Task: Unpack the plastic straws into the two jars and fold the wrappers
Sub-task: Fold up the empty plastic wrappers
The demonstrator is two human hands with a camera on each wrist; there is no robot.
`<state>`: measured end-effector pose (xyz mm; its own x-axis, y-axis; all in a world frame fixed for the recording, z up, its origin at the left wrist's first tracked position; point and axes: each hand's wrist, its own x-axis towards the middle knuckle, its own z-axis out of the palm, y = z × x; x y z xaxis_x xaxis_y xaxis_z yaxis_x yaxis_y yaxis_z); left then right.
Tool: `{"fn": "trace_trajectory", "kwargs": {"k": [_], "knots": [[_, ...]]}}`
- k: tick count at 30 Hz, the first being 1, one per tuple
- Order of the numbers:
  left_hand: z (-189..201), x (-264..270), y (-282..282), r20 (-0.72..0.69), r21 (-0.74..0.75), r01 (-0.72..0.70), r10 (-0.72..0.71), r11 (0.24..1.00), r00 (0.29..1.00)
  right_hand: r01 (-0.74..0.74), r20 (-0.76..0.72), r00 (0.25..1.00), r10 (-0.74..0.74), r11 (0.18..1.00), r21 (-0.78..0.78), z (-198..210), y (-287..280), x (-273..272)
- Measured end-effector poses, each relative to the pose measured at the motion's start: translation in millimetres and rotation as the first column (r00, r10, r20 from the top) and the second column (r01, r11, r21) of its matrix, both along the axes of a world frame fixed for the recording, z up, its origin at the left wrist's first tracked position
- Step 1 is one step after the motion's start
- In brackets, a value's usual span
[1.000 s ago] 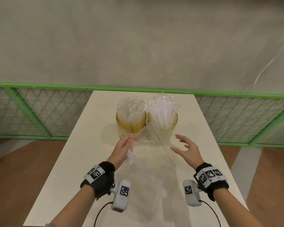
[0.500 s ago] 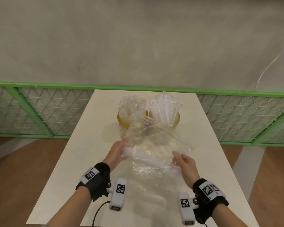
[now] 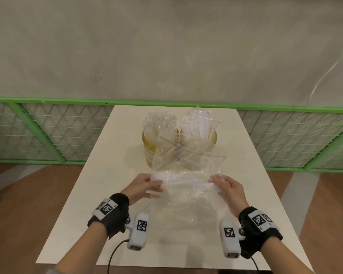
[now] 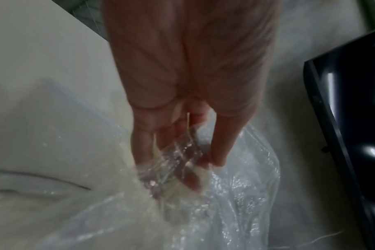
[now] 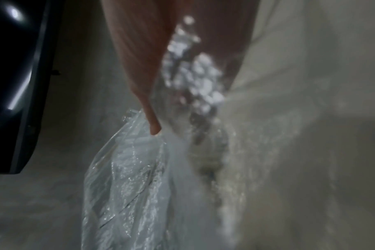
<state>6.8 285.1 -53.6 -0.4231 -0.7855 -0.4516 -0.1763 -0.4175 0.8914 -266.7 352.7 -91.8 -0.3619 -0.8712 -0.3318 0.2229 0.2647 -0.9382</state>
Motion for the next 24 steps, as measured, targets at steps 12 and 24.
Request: {"fn": "trace_trajectory", "kwargs": {"k": [12,24], "knots": [[1,6,6,-0.244,-0.240,-0.441,0.386,0.865,0.890,-0.009,0.043,0.999,0.008,1.000,0.016,20,3,-6],[10,-15,17,-0.330,-0.280,-0.489,0.395,0.826,0.857,-0.096,0.205,0.974,0.098,0.995,-0.021,36,8,-6]]}}
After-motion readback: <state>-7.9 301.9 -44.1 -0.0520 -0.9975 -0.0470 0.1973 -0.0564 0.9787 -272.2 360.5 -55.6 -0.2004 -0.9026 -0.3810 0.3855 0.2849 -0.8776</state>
